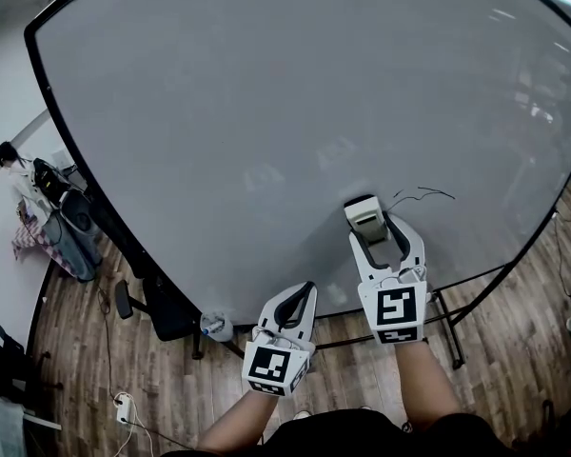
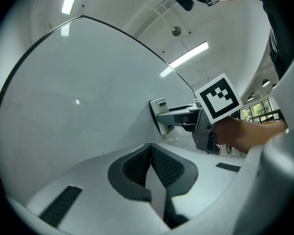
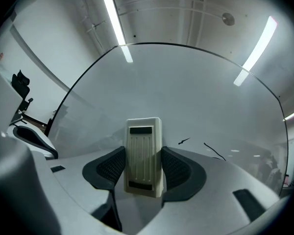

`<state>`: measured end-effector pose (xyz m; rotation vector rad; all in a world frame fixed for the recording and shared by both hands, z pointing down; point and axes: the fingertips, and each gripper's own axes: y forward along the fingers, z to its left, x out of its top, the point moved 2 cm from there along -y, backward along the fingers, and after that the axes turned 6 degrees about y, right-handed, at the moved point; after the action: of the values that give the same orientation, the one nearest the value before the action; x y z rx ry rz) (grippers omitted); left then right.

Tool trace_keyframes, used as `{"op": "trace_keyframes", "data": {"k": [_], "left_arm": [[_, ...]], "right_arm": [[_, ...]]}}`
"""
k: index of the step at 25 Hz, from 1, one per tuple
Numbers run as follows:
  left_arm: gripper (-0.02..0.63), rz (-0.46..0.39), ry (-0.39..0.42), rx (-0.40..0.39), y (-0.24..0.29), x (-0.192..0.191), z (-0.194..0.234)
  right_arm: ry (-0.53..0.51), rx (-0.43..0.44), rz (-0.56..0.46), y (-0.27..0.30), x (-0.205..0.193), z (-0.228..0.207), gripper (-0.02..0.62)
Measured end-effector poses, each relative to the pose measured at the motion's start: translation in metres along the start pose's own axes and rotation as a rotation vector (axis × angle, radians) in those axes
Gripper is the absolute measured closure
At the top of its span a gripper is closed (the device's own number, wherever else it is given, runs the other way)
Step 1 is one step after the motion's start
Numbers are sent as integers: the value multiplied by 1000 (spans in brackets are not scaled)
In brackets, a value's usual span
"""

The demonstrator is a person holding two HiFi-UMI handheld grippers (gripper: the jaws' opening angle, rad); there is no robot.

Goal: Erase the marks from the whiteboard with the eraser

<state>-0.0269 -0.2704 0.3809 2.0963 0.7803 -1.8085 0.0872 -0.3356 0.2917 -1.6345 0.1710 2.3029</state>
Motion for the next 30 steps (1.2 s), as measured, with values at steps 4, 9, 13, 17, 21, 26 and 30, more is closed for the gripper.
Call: {"op": "trace_keyframes", "data": {"k": [4,9,13,17,21,26,30], "left_arm": [[588,-23,9,29,0,6,0],[588,-13,11,32,5,5,-7],[588,-1,10,35,9,1,-8],[588,3,17,33,15,3,-19],[588,7,15,30,12,-1,-17],[588,9,11,32,18,1,-26],[588,11,10,26,18,1,-31]], "right_arm": [[32,-10,-10,-1,1,-23,328],[76,-28,-29,-6,1,-46,330],[75,-77,-45,-8,3,-66,333],[84,-138,-58,-18,-2,-102,334],[108,-201,-62,-22,-7,-125,334],[142,-279,-55,-32,-22,-167,334],[201,-337,-52,-41,-36,-192,334]]}}
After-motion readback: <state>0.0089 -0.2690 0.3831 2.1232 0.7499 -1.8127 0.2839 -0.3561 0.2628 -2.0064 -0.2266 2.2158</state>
